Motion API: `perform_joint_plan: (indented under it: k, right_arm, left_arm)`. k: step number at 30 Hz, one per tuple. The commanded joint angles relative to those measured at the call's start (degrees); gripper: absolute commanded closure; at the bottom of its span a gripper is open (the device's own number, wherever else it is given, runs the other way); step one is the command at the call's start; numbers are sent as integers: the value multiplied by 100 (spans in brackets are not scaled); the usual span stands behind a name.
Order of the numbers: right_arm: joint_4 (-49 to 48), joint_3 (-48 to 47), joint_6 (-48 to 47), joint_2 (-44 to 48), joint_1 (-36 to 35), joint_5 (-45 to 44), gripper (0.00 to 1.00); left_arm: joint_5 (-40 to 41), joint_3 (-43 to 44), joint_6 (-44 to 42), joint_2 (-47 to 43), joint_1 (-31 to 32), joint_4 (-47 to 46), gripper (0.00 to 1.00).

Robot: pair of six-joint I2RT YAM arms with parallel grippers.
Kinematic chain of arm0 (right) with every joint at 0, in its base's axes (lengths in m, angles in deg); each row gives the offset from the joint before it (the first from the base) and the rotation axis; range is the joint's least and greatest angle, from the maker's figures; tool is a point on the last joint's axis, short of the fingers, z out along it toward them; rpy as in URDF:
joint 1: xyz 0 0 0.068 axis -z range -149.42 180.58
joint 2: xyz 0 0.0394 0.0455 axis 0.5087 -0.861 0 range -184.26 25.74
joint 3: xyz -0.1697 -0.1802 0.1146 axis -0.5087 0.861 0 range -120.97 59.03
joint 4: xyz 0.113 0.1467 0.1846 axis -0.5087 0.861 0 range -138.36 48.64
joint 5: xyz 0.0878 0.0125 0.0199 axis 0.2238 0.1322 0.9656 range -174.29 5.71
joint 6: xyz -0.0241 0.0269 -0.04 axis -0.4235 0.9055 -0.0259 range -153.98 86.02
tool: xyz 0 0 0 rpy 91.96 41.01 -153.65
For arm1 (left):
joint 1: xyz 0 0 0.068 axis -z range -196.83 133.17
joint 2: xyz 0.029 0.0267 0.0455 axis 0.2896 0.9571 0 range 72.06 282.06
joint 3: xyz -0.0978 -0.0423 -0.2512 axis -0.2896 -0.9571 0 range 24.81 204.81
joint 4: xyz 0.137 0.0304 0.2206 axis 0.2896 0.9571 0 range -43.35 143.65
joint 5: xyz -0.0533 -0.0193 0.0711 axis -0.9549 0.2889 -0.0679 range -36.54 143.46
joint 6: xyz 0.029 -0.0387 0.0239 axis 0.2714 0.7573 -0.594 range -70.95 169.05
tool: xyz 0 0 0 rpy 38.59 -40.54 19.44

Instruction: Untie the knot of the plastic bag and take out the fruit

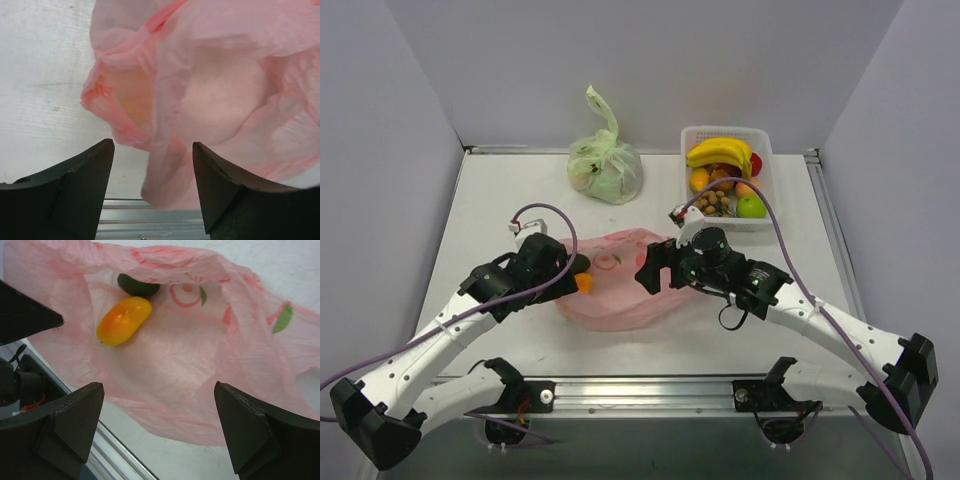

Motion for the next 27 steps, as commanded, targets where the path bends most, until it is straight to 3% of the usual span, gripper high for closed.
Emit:
perform_joint_plan:
  k: [1, 2, 3, 6, 7, 10, 17, 27]
  right_arm:
    - [-747, 60, 292, -208, -280, 143, 2]
    - [-835, 86, 336, -278, -333, 195, 3]
    - [-932, 86, 380, -418, -429, 239, 3]
    - [-1292, 95, 556, -708, -570, 415, 4]
    - [-1493, 104, 591, -796, -588, 442, 4]
    - [-1697, -1, 636, -1218, -685, 652, 4]
    - [-1899, -283, 635, -2185, -975, 890, 8]
    - [-2611, -485, 1496, -3389, -1089, 934, 11]
  left_arm:
    - [592, -293, 626, -33, 95, 177, 27]
    - [583, -468, 705, -50, 105, 142, 32]
    - [575, -540, 749, -85, 122, 150, 45]
    - [469, -820, 846, -279, 140, 185, 67]
    - [443, -891, 872, -418, 140, 211, 79]
    - [259, -1102, 995, -647, 148, 299, 99]
    - [47, -1270, 1039, -815, 157, 572, 100]
    - [-295, -1191, 1004, -728, 157, 414, 100]
